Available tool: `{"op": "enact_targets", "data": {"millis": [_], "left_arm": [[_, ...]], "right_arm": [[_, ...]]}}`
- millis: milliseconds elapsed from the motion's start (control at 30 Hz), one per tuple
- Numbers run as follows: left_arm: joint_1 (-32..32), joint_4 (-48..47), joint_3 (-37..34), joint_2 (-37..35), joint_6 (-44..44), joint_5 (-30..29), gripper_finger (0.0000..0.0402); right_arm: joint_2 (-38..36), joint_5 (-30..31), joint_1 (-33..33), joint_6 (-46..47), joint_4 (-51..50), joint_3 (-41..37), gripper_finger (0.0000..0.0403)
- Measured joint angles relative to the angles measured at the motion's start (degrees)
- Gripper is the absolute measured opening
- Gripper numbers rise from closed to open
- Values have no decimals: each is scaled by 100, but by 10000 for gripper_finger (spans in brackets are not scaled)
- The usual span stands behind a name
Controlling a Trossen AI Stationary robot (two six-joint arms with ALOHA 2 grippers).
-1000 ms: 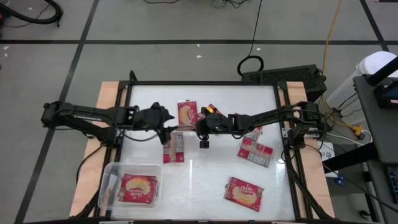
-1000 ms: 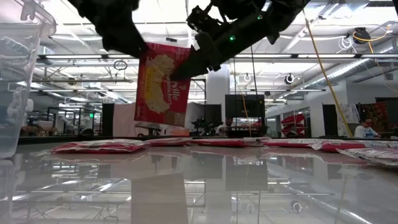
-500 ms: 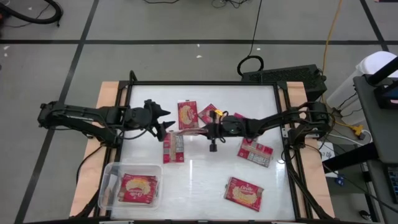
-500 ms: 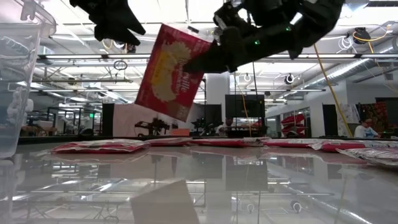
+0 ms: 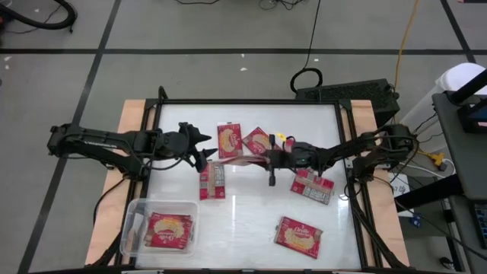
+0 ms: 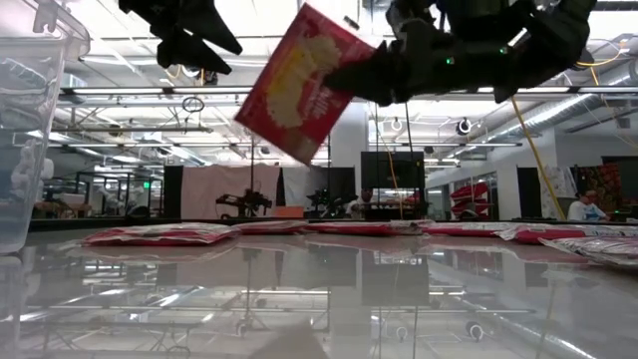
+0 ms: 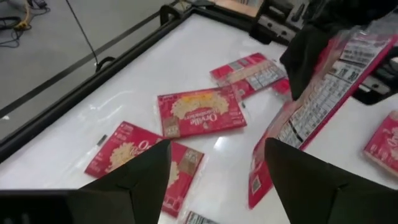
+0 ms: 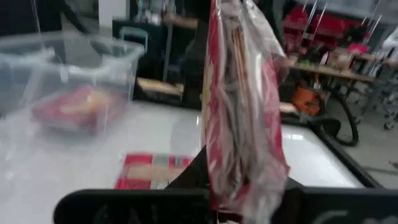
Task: Sort popcorn bags into baskets
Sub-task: Put the popcorn bag into the transparent bin
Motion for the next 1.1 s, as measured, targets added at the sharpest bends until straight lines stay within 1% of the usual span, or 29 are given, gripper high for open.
{"op": "enact_targets", "data": {"millis": [133, 400, 533, 700, 800, 933, 1100], "left_arm": [[-50, 165, 0, 6, 129, 3, 270], [-185, 809, 0, 4, 781, 193, 247], [-272, 913, 0, 4, 838, 263, 242], [-441, 925, 0, 4, 860, 261, 255], [-603, 961, 0, 4, 1025, 261, 266], [-841, 1144, 0, 4, 1177, 264, 278], [-1031, 1356, 0, 4, 1446, 250, 289]], "right_arm": [[-4, -272, 0, 243, 617, -195, 8], [4, -266, 139, 491, 1410, -370, 8], [4, -242, 215, 543, 1748, -370, 8], [57, -224, 374, 549, 2247, -370, 8], [159, -132, 509, 569, 2579, -370, 8], [355, 194, 653, 542, 3051, -365, 8], [750, 160, 677, 592, 3544, -117, 8]]}}
